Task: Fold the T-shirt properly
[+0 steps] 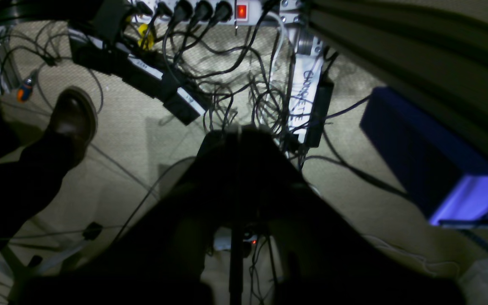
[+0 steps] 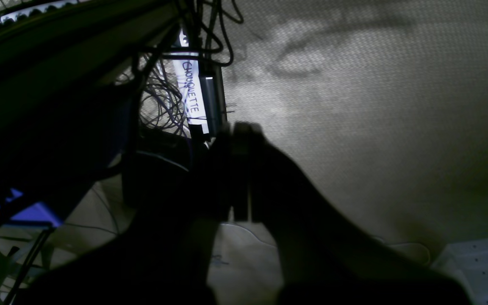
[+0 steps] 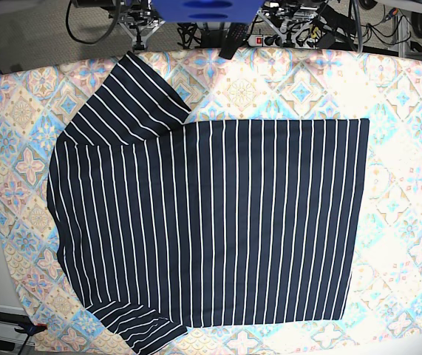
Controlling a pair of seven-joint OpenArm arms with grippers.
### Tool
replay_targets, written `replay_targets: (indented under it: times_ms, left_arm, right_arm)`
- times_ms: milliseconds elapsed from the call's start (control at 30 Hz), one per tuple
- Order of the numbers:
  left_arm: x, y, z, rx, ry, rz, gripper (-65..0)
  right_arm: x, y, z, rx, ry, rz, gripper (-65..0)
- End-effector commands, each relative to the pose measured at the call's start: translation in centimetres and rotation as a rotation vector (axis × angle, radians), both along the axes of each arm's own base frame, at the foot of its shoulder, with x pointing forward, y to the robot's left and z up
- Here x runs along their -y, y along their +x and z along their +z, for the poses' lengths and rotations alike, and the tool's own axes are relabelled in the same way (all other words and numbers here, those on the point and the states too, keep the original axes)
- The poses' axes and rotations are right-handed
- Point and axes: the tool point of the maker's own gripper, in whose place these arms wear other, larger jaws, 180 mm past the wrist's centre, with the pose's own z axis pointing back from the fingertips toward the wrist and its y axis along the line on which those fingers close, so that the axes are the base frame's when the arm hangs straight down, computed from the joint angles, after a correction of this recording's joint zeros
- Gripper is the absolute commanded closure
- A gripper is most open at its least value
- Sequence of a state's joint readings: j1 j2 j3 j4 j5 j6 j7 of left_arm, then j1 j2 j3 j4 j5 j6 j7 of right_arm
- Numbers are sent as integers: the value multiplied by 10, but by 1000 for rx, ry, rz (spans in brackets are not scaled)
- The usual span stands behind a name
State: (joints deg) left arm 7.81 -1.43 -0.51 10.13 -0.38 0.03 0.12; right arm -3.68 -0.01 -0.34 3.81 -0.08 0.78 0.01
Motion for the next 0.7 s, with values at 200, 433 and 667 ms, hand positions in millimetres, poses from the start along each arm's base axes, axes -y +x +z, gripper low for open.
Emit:
replay_targets:
  times_ms: [200, 433, 667]
  left_arm:
    - [-3, -5, 0, -1, 5, 0, -6]
    - [-1, -4, 0, -1, 2, 1, -6]
    - [0, -5, 0, -2, 1, 1, -6]
  right_arm:
    - [10, 0, 0, 7, -17, 9, 0]
    - [18, 1, 0, 9, -30, 10, 0]
    - [18, 1, 0, 9, -30, 10, 0]
